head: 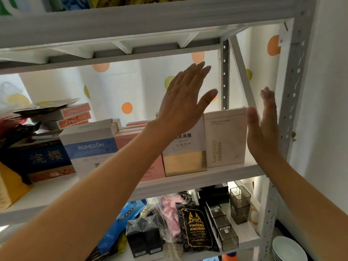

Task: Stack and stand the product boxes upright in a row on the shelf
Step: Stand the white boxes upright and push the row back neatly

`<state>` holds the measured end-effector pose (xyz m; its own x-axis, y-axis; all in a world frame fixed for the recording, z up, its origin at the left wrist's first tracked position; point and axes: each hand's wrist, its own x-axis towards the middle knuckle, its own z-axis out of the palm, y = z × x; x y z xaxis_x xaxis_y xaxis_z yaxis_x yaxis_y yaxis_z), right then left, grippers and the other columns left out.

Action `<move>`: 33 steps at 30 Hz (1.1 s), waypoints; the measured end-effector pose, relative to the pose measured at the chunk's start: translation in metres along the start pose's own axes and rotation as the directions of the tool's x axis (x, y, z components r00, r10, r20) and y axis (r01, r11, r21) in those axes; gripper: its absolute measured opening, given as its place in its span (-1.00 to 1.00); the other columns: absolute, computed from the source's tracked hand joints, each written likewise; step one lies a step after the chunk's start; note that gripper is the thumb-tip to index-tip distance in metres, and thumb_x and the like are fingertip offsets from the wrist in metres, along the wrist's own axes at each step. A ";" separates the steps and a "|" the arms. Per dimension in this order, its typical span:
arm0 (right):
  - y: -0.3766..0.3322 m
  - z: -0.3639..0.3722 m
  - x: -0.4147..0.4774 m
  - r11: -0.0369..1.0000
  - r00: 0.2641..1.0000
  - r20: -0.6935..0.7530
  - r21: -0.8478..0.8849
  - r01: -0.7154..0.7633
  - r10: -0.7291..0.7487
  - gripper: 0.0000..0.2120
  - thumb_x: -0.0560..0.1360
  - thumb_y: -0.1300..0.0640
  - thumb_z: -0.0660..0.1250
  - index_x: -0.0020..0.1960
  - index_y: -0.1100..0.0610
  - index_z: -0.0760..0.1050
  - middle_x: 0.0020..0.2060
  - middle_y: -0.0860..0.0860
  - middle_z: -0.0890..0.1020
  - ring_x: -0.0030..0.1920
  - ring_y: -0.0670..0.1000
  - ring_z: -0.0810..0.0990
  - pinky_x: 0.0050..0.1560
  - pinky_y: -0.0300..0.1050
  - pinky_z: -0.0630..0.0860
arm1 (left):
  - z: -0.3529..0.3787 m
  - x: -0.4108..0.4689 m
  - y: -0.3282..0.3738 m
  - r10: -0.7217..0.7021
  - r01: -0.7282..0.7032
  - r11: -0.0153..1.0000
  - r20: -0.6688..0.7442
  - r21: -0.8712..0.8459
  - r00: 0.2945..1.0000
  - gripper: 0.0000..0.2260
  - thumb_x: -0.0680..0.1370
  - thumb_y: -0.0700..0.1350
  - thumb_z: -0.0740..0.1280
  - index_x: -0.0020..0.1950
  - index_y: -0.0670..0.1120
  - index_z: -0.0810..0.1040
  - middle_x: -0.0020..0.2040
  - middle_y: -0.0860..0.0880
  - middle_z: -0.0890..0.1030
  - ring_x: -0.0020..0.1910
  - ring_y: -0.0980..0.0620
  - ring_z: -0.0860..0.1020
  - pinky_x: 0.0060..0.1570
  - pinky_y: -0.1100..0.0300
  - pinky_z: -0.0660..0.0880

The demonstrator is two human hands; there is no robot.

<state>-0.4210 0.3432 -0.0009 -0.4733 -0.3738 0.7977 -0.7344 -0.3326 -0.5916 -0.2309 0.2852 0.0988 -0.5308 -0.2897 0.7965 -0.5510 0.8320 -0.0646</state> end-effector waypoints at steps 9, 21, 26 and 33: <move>-0.051 0.074 -0.109 0.913 0.899 0.220 0.253 0.321 -0.378 -0.58 0.59 0.06 0.19 0.40 0.19 0.37 0.41 0.08 0.44 0.43 -0.02 0.40 0.41 -0.05 0.38 | -0.024 -0.199 -0.060 -0.294 0.195 0.943 -0.404 -0.268 0.866 -0.83 0.57 -0.11 0.27 0.09 -0.13 0.59 0.11 -0.01 0.60 0.14 0.04 0.54 0.17 0.08 0.48; -0.110 0.204 -0.147 0.676 0.465 0.881 0.294 -0.676 0.082 -0.81 0.54 0.22 0.36 0.11 0.25 0.62 -0.01 0.19 0.71 0.03 0.10 0.70 0.13 -0.09 0.61 | -0.059 -0.279 -0.192 -0.576 0.725 0.433 0.455 -0.535 0.679 -0.90 0.53 -0.17 0.38 -0.06 -0.06 0.70 -0.10 -0.05 0.74 -0.02 -0.01 0.69 0.08 0.19 0.55; -0.114 0.216 -0.147 0.640 0.424 0.898 0.259 -0.723 0.117 -0.82 0.55 0.22 0.35 0.09 0.29 0.62 -0.05 0.22 0.71 -0.07 0.09 0.71 0.06 -0.11 0.64 | -0.061 -0.279 -0.204 -0.537 0.723 0.440 0.490 -0.532 0.687 -0.87 0.55 -0.20 0.36 -0.04 -0.08 0.71 -0.07 -0.04 0.74 0.00 0.02 0.69 0.10 0.25 0.55; -0.115 0.218 -0.147 0.632 0.420 0.894 0.238 -0.738 0.154 -0.85 0.56 0.21 0.33 0.05 0.24 0.63 -0.05 0.22 0.72 -0.11 0.07 0.72 -0.02 -0.17 0.65 | -0.057 -0.277 -0.204 -0.520 0.723 0.389 0.512 -0.570 0.683 -0.84 0.54 -0.19 0.36 -0.03 0.02 0.71 -0.03 -0.02 0.73 0.06 -0.01 0.67 0.22 0.12 0.53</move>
<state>-0.1607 0.2473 -0.0753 0.1229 -0.9826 0.1396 0.0012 -0.1405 -0.9901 0.0651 0.2225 -0.0741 -0.4056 -0.8732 0.2702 -0.2311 0.3839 0.8940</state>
